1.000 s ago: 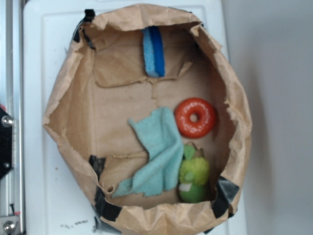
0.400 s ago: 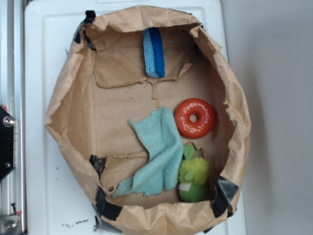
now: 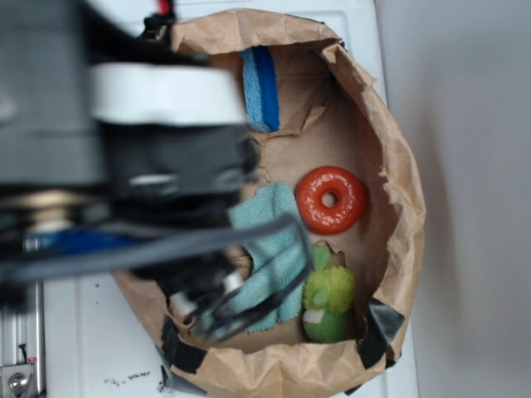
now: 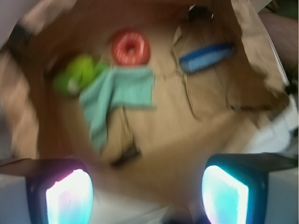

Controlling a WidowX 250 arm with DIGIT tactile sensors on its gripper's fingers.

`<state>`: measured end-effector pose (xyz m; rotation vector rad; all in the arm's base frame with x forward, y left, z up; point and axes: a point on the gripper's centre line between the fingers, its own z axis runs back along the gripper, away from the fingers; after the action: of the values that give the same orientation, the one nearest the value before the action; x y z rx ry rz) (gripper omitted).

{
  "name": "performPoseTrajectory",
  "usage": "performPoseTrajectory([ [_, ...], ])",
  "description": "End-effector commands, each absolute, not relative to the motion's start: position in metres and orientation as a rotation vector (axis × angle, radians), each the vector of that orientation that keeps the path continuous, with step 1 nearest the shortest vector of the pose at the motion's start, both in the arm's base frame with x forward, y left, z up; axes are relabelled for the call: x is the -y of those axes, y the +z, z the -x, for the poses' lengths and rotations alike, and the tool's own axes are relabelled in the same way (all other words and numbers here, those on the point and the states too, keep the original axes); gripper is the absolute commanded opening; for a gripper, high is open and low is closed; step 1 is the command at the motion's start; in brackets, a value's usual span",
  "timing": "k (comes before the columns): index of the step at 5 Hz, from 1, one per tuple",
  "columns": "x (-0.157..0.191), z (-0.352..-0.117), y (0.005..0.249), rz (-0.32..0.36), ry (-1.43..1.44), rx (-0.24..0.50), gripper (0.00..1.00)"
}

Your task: Grab the blue sponge.

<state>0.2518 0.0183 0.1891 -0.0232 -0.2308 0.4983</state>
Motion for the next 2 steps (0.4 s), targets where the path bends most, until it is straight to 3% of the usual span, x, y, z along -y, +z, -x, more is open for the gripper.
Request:
performPoseTrajectory([
  [1,-0.075,-0.286,0.152,-0.084,0.896,0.299,1.00],
  [2,-0.094,-0.284,0.142,-0.141,0.916,0.308,1.00],
])
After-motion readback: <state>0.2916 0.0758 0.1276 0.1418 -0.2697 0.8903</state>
